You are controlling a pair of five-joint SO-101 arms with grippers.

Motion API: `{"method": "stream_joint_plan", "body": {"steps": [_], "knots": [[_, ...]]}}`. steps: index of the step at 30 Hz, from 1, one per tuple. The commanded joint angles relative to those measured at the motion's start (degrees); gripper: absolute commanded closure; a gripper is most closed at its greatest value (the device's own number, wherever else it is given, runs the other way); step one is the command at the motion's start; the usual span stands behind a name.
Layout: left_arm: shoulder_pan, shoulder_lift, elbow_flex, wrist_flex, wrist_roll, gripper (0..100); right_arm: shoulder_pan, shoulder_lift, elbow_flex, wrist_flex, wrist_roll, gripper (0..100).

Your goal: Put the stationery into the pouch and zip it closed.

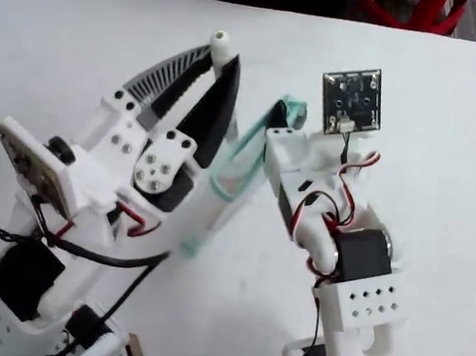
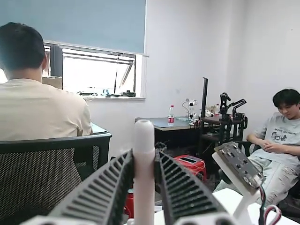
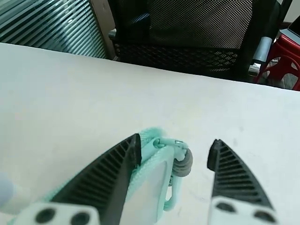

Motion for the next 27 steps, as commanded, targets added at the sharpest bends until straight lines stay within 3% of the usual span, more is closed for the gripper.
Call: {"method": "stream_joint_plan", "body": {"steps": [1,7,13,19,27], "knots": [[1.63,-0.48,-2.37,0.79,1.05,97,-0.84,1.19,1.85,0.04,0.18,75.9],[1.71,-1.1,3.34,2.99,1.14,98,-0.84,1.19,1.85,-0.04,0.18,75.9],[6.2,-4.62,-7.74,3.34,-2.02,97,-0.84,1.19,1.85,-0.04,0.18,75.9],[13.85,-4.53,-8.88,11.34,-2.46,97,-0.92,1.27,1.85,-0.04,0.18,75.9],[7.16,-4.53,3.34,4.75,-2.64,97,-0.84,1.27,1.85,0.13,0.18,75.9]]}}
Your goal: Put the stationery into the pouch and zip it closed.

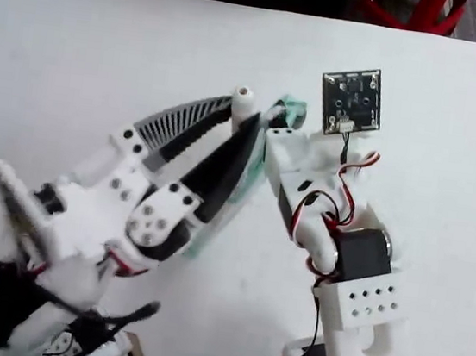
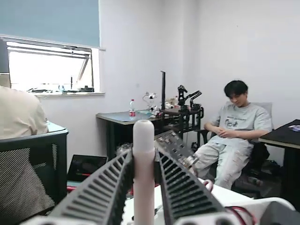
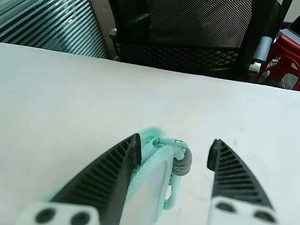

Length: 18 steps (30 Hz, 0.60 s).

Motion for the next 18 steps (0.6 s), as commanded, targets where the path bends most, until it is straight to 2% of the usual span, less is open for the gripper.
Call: {"method": "stream_joint_plan", "body": {"steps": [1,5,11,15,18], "knots": [[-3.3,0.31,5.19,-4.75,-0.7,97,-0.75,1.27,1.85,0.13,0.18,75.9],[-8.04,0.22,7.91,-10.11,-0.7,97,-0.75,1.27,1.85,0.13,0.18,75.9],[-7.96,0.22,11.96,-8.88,-0.35,97,-0.57,1.27,1.85,0.13,0.18,75.9],[-10.07,-0.22,15.74,-7.82,1.14,85,-0.57,1.27,1.85,0.04,0.18,75.9],[-12.88,-0.04,12.92,-1.76,4.31,81,-0.57,1.27,1.85,0.04,0.18,75.9]]}}
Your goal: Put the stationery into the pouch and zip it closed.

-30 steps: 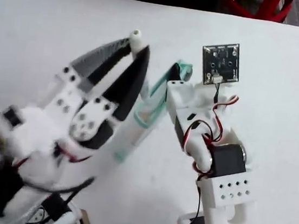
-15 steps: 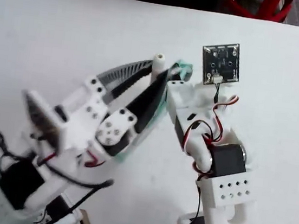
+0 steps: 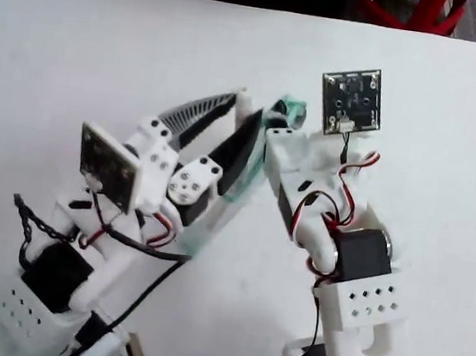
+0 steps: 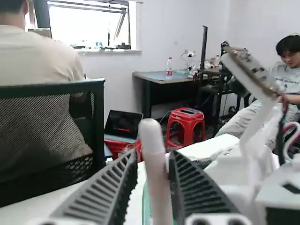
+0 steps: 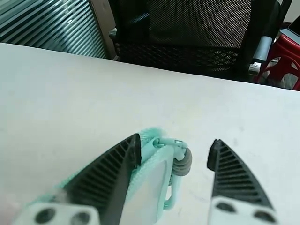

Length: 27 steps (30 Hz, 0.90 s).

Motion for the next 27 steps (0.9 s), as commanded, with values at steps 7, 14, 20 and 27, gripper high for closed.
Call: {"method": "stream_joint_plan", "body": {"steps": [7,14,20,27], "knots": [[-13.14,0.84,-14.77,26.81,-12.57,84,-0.57,1.36,1.93,0.04,0.18,75.9],[-21.85,21.58,-30.42,50.37,-13.1,84,-0.48,1.36,2.37,-0.04,0.18,75.9],[-19.3,31.43,-30.15,57.23,-13.71,76,-0.48,1.36,2.73,-0.13,0.18,75.9],[-12.53,3.47,-15.12,49.49,-14.77,76,-0.66,1.36,2.11,-0.31,2.73,75.8]]}}
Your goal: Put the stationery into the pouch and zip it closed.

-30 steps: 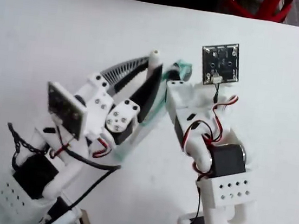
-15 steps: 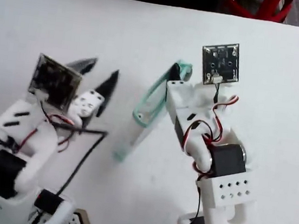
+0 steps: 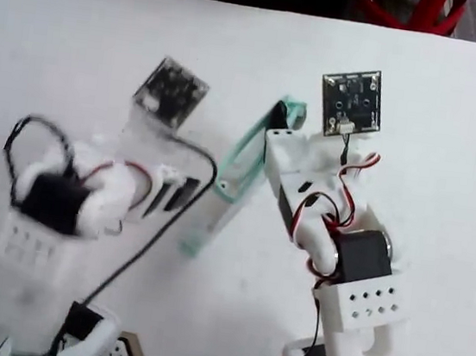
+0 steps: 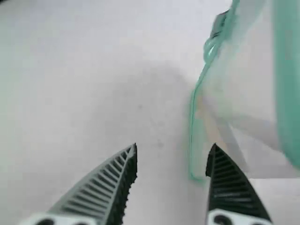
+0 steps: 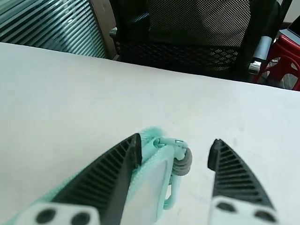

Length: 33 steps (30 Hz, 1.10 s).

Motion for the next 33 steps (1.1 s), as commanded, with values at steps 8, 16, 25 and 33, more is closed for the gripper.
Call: {"method": "stream_joint_plan", "body": {"steps": [8,16,25,33], "knots": [[-0.92,-39.69,40.79,-26.81,10.02,76,1.1,1.54,-4.66,1.89,2.29,75.8],[11.03,-54.99,48.18,-26.99,12.31,76,0.75,14.29,-16.7,8.92,1.93,75.8],[12.0,-55.43,45.27,-23.12,12.31,78,0.92,32.31,-34.81,18.95,-1.76,75.8],[12.0,-55.43,54.59,-40.35,11.96,77,-2.86,31.96,-36.92,21.05,-1.85,75.8]]}}
